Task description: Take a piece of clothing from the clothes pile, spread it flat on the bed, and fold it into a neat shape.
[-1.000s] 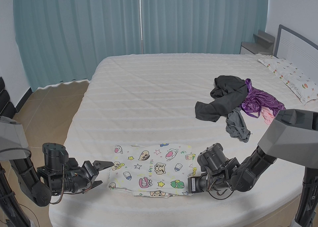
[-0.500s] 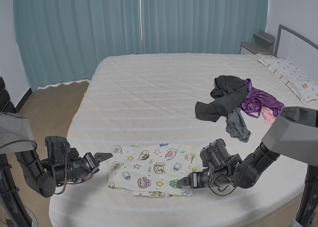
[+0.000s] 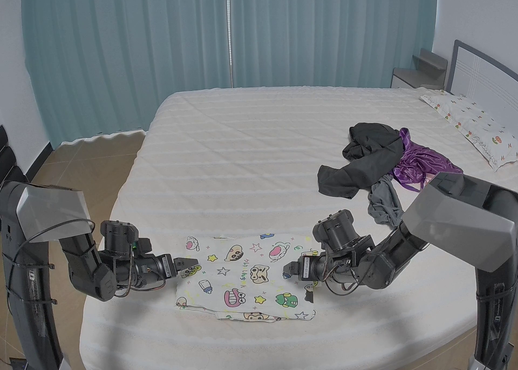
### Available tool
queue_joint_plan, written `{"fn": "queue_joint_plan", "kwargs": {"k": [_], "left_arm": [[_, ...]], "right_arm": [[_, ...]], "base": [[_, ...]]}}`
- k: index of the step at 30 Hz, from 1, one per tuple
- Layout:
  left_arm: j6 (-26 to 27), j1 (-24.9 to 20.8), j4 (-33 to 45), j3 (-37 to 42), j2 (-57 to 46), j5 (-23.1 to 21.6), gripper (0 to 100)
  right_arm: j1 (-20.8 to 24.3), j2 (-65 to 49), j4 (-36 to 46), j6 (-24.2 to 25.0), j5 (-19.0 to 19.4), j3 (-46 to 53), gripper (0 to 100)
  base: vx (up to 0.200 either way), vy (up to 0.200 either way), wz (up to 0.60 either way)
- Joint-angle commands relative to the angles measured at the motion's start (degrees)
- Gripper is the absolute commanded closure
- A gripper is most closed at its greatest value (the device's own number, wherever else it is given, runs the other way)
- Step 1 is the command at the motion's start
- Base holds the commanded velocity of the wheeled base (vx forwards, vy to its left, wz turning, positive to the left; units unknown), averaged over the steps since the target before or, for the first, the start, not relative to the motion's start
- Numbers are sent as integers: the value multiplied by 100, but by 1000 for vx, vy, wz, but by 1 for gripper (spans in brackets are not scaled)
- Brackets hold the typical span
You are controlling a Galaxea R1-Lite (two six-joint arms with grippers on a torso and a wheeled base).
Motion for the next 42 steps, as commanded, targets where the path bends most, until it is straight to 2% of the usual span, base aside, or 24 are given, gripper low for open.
{"fn": "queue_joint_plan", "kwargs": {"k": [1, 4, 6, 15, 16, 17, 27, 42], "left_arm": [[173, -137, 409, -475, 175, -36, 0], [146, -233, 558, -572, 158, -88, 0], [138, -304, 558, -572, 158, -88, 0], [129, -506, 576, -545, 158, -79, 0], [129, -506, 576, -545, 158, -79, 0], [120, -558, 593, -545, 158, -71, 100], [120, -646, 602, -510, 131, -79, 100], [-311, -752, 593, -194, -291, -79, 100]], "right_arm": [[132, 563, -25, 54, -228, -308, 0], [184, 581, -33, 502, -202, -440, 0], [211, 589, -33, 616, -158, -492, 0], [325, 668, -183, 660, -114, -642, 0], [325, 668, -183, 660, -114, -651, 100], [334, 668, -174, 695, -114, -686, 100], [404, 651, -174, 906, -114, -686, 100], [422, 519, -174, 1073, -123, -607, 100]], "base": [[0, 0, 0], [0, 0, 0], [0, 0, 0], [0, 0, 0], [0, 0, 0], [0, 0, 0], [0, 0, 0], [0, 0, 0]]}}
